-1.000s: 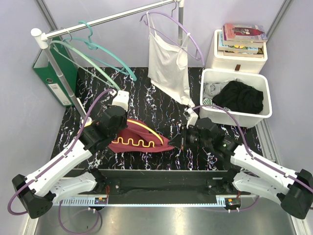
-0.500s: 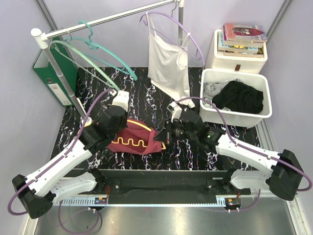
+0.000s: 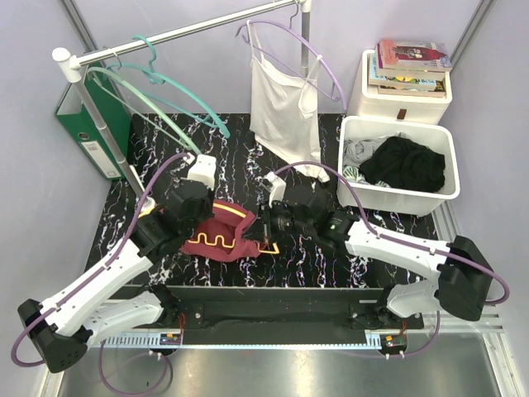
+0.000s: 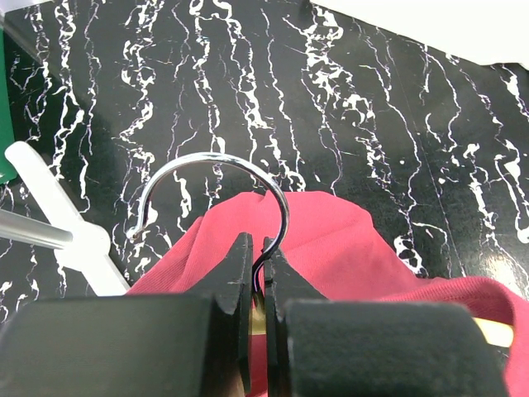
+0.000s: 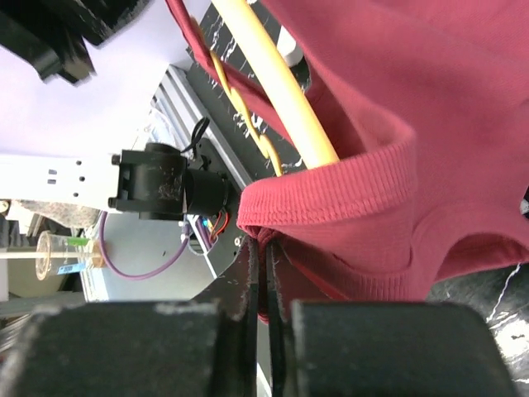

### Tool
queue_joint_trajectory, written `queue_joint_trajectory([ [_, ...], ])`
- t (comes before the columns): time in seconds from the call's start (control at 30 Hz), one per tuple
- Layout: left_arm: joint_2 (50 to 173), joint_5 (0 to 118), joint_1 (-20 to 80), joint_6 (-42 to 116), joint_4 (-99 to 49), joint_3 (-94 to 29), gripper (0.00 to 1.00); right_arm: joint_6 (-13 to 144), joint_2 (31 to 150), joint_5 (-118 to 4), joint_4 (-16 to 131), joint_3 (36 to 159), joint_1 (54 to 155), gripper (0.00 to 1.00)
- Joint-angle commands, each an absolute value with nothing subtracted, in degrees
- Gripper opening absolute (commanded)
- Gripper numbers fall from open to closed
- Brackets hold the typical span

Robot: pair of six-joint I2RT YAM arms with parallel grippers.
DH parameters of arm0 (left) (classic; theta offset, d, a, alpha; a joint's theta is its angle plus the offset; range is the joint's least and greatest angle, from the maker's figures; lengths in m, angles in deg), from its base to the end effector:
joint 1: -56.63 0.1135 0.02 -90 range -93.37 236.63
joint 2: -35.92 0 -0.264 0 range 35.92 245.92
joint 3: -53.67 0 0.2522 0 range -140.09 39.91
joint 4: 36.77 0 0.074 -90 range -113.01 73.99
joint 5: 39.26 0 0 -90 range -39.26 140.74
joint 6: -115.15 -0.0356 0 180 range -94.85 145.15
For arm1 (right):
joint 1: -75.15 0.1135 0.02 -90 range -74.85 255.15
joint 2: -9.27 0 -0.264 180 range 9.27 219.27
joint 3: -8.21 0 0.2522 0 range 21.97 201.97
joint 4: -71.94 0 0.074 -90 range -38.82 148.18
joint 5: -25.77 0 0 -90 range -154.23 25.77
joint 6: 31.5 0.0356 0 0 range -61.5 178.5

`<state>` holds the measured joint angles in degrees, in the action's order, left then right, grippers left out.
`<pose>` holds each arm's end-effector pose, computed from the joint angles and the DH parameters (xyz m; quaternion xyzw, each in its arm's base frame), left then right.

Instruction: Place the tank top on the hanger

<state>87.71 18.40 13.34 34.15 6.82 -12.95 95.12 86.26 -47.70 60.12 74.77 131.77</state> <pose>0.1526 -0.1176 0.3354 0.1081 0.8316 -0.0004 0.5447 0.1614 0.2633 0.2841 -0.2216 0.7952 0.4829 0.2921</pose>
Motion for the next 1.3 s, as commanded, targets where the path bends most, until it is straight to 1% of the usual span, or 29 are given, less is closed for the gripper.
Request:
queue_joint_trajectory([
  [0.0,86.55,19.88,13.22,33.15,1.78,-13.27,0.0,91.99,85.74,-49.64,59.87,79.98,132.28,0.14],
  [0.03,86.64,20.15,13.3,33.06,1.61,-13.27,0.0,90.5,84.96,-49.9,58.81,80.24,132.28,0.24],
  [0.07,86.46,20.32,13.3,32.98,1.6,-13.27,0.0,89.88,84.34,-50.51,58.54,80.51,132.28,0.43],
  [0.1,86.46,20.59,13.22,32.8,1.69,-13.18,0.0,88.66,83.64,-52.09,55.05,80.33,132.36,0.56],
  [0.13,86.37,20.76,13.21,32.71,1.52,-13.18,0.0,88.03,81.71,-52.88,54.06,80.16,132.28,0.64],
  [0.17,86.37,21.11,13.21,32.63,1.52,-13.18,0.0,87.42,80.56,-54.98,51.96,79.55,132.28,0.77],
  [0.2,86.2,21.73,13.3,32.45,1.43,-13.18,0.0,86.54,79.25,-56.22,50.81,79.19,132.28,0.85],
  [0.3,85.85,22.87,13.21,32.1,1.08,-13.18,0.0,85.13,73.71,-61.76,46.42,78.31,132.36,0.96],
  [0.43,84.88,24.8,13.22,31.57,0.38,-12.83,0.0,82.67,66.86,-66.69,42.81,77.35,132.36,0.98],
  [0.6,82.25,29.71,13.3,30.34,-1.91,-11.43,0.0,77.84,65.61,-64.76,42.45,74.8,132.28,0.97],
  [0.77,80.31,32.8,13.22,29.55,-4.02,-10.28,0.0,76.6,67.19,-58.8,43.24,71.37,132.28,0.89],
  [0.83,79.52,33.42,13.21,29.29,-4.46,-10.1,0.0,76.43,67.46,-56.77,44.29,69.36,132.19,0.88],
  [0.93,78.9,34.47,13.3,28.93,-5.25,-9.66,0.0,76.6,67.72,-55.18,45.96,67.33,132.19,0.84],
  [1.17,78.73,34.83,13.21,28.41,-5.69,-9.22,0.0,78.44,69.3,-48.33,56.33,63.37,132.28,0.76],
  [1.2,78.73,34.91,13.21,28.32,-5.69,-9.22,0.0,78.53,70.17,-48.06,57.29,62.85,132.28,0.73],
  [1.27,78.64,35.09,13.21,28.23,-5.78,-9.22,0.0,79.41,70.88,-47.62,61.86,61.97,132.28,0.69],
])
